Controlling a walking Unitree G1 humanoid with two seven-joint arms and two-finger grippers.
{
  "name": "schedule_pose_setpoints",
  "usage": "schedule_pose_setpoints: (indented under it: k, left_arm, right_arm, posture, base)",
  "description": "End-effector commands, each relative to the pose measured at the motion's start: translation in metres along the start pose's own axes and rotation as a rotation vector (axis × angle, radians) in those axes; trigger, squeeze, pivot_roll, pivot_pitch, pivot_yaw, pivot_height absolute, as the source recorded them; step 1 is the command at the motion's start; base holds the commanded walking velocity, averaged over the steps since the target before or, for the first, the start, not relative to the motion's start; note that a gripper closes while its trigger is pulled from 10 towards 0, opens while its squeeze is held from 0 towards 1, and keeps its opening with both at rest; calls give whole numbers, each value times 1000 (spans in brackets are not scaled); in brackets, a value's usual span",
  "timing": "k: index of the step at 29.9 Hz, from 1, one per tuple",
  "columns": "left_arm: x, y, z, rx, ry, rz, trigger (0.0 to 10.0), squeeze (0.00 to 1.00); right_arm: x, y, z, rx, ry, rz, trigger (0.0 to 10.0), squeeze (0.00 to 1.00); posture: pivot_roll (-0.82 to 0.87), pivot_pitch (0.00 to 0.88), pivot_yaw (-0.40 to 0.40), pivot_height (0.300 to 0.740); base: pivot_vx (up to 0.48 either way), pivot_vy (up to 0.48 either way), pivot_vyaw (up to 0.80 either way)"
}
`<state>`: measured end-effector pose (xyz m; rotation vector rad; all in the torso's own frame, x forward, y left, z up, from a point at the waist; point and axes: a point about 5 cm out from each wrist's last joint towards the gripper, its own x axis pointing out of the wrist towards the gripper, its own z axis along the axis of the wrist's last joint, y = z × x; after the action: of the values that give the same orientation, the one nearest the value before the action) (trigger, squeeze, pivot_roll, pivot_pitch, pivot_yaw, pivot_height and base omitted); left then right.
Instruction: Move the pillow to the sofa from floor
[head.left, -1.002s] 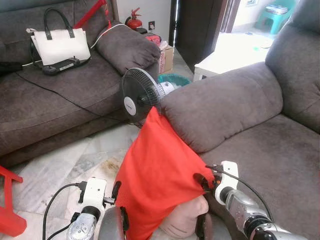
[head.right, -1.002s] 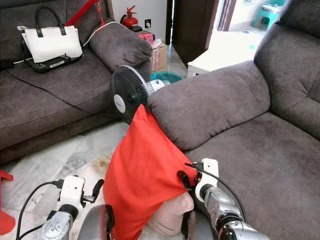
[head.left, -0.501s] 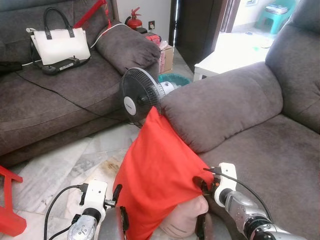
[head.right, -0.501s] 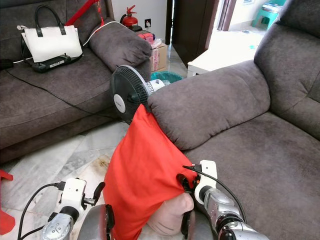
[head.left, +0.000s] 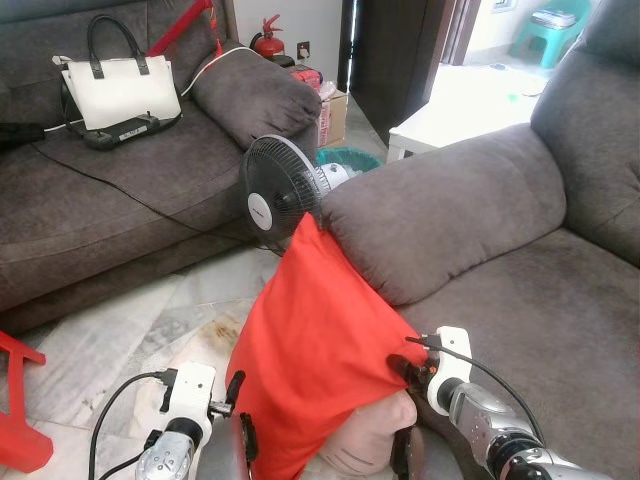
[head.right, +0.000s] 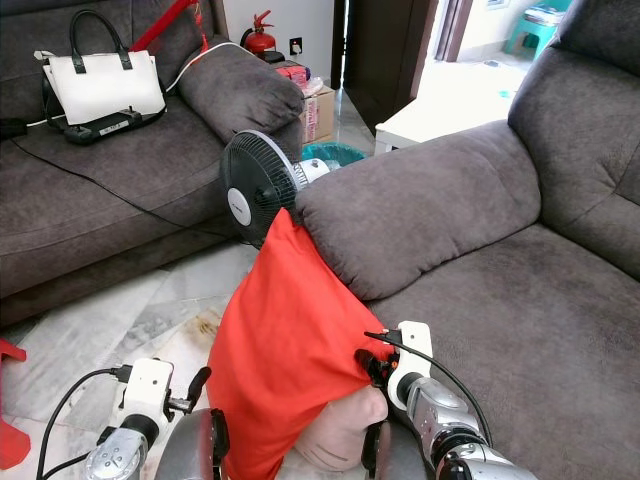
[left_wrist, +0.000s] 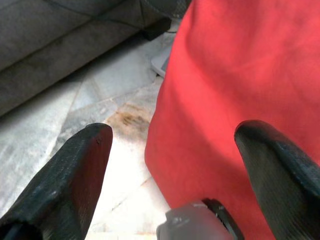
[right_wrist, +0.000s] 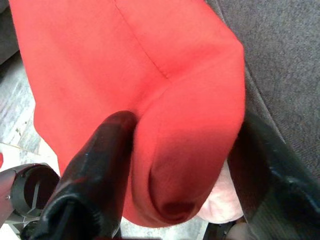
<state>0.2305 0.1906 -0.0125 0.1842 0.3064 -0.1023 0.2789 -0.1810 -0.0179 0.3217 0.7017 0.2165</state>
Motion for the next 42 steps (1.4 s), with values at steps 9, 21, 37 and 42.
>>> schedule_pose_setpoints:
  k: [9, 21, 37, 42]
  left_arm:
    - [2, 3, -1, 9, -5, -2, 10000, 0]
    - [2, 4, -4, 12, 1, -4, 10000, 0]
    - [2, 5, -6, 15, 6, -4, 10000, 0]
    - [2, 5, -7, 15, 8, -5, 10000, 0]
  right_arm:
    - [-1, -1, -5, -15, 24, 1, 0, 0]
    - [-1, -2, -4, -42, 24, -10, 0, 0]
    - [-1, -3, -2, -23, -14, -49, 0, 0]
    - [-1, -4, -1, -18, -31, -68, 0, 0]
  posture:
    - [161, 28, -36, 543]
    - [160, 28, -36, 543]
    - [161, 28, -34, 543]
    - [159, 25, -34, 543]
  base:
    - [0, 0, 0]
    - [0, 0, 0]
    - [0, 0, 0]
    - [0, 0, 0]
